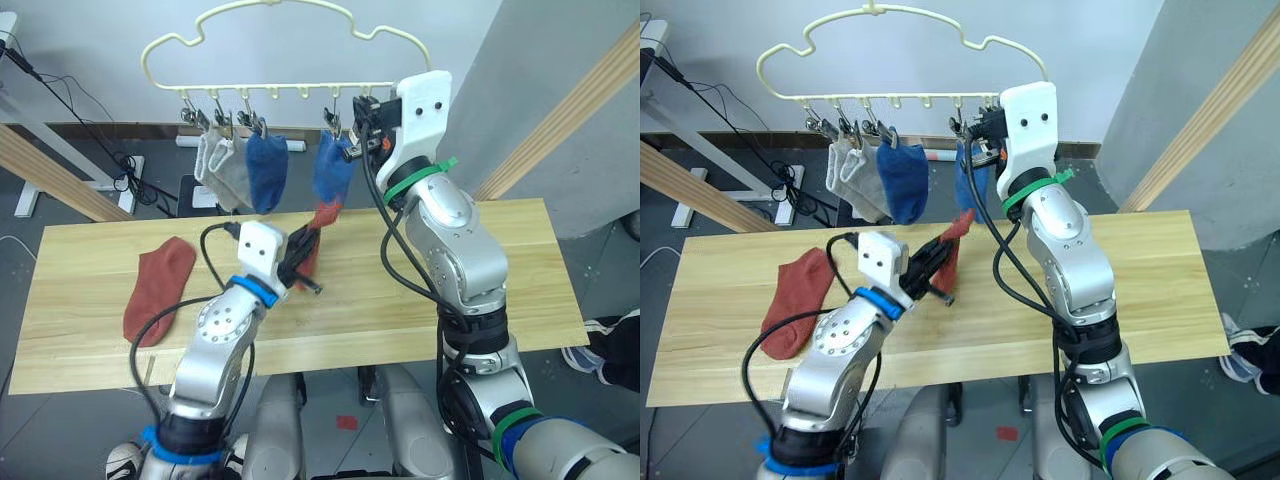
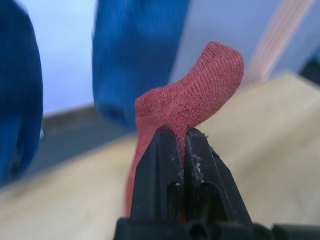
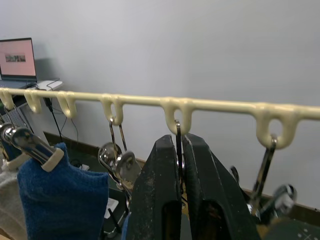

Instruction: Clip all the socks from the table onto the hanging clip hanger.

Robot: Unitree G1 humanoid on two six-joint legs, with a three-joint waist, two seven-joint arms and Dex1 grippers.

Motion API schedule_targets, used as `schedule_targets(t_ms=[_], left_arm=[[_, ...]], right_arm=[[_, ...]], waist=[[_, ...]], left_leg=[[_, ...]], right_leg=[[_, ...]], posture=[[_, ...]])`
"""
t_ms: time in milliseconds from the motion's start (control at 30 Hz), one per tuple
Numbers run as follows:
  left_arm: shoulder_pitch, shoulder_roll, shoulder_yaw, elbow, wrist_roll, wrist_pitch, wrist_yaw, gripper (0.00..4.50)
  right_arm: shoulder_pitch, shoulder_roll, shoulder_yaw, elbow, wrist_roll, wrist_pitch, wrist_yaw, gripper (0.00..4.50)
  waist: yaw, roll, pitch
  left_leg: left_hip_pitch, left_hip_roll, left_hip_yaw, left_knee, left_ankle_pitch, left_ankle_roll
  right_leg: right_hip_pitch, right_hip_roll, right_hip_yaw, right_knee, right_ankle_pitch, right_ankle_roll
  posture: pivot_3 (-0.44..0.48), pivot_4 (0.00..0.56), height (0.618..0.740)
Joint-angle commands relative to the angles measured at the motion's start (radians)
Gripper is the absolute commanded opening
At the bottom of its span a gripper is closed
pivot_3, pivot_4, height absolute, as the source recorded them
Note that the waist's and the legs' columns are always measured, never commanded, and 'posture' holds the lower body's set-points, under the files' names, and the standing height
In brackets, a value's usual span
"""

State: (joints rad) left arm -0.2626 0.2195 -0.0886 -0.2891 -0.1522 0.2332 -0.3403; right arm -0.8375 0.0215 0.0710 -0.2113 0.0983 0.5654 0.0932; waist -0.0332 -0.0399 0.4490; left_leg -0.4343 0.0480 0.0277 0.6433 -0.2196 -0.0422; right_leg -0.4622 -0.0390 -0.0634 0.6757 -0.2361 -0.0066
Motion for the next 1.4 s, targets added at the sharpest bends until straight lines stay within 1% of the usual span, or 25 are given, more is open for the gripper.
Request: schedule_targets(t_ms=[33,167,333,567,933,1033,1233,1400], left_arm=[[-0.069,-0.041,-0.010,0.098,0.030,-0.120,0.015,0.01],[-0.132,-0.062,-0.016,0.196,0.057,-0.214,0.008,0.01],[-0.192,-0.130,-0.032,0.261,0.058,-0.247,0.025,0.01],[-0.261,-0.197,-0.017,0.276,0.049,-0.233,0.058,0.01],[-0.237,-0.212,-0.014,0.260,0.064,-0.197,0.106,0.01],[-0.232,-0.228,-0.018,0.260,0.070,-0.188,0.131,0.01],[-0.265,-0.266,-0.016,0.274,0.069,-0.181,0.171,0.01],[-0.282,-0.280,-0.014,0.277,0.065,-0.177,0.183,0.01]], right_arm=[[-0.024,0.006,-0.003,-0.063,0.005,0.007,-0.008,0.00],[-0.032,0.007,-0.005,-0.065,0.008,0.026,-0.015,0.00],[-0.034,0.010,-0.009,-0.076,0.012,0.051,-0.020,0.00],[-0.040,0.013,-0.013,-0.082,0.008,0.072,-0.028,0.00],[-0.046,0.012,-0.015,-0.086,0.007,0.067,-0.041,0.00],[-0.048,0.013,-0.015,-0.086,0.009,0.071,-0.042,0.00],[-0.044,0.020,-0.008,-0.087,0.012,0.082,-0.040,0.00],[-0.044,0.024,-0.010,-0.087,0.009,0.086,-0.040,0.00]], waist=[[-0.001,0.000,0.000],[-0.006,0.000,0.000],[-0.007,0.000,0.000],[-0.011,0.000,0.000],[-0.018,0.000,0.000],[-0.018,0.000,0.000],[-0.018,0.000,0.000],[-0.020,0.000,0.000]], left_leg=[[0.000,0.000,0.000,0.000,0.000,0.000],[0.000,0.000,0.000,0.000,0.000,0.000],[-0.001,0.000,0.000,0.000,0.000,0.000],[-0.001,0.000,0.000,0.000,0.000,0.001],[-0.001,0.000,0.000,0.000,0.000,0.001],[-0.001,0.000,0.000,0.000,0.000,0.001],[-0.001,0.000,0.000,0.000,0.000,0.001],[-0.001,0.000,0.000,0.000,0.000,0.001]], right_leg=[[0.000,0.000,0.000,0.000,0.000,0.000],[0.000,0.000,0.000,0.000,0.000,0.000],[0.000,0.000,-0.001,-0.001,0.000,0.000],[0.001,0.000,-0.001,-0.001,0.000,0.000],[0.001,0.000,-0.002,-0.001,0.000,0.000],[0.001,0.000,-0.002,-0.001,0.000,0.000],[0.001,0.000,-0.002,-0.001,0.000,0.000],[0.001,0.000,-0.002,-0.001,0.000,0.000]], posture=[[-0.113,0.452,0.735],[-0.120,0.454,0.735],[-0.120,0.454,0.735],[-0.126,0.458,0.735],[-0.127,0.461,0.735],[-0.128,0.461,0.735],[-0.128,0.463,0.735],[-0.126,0.464,0.735]])
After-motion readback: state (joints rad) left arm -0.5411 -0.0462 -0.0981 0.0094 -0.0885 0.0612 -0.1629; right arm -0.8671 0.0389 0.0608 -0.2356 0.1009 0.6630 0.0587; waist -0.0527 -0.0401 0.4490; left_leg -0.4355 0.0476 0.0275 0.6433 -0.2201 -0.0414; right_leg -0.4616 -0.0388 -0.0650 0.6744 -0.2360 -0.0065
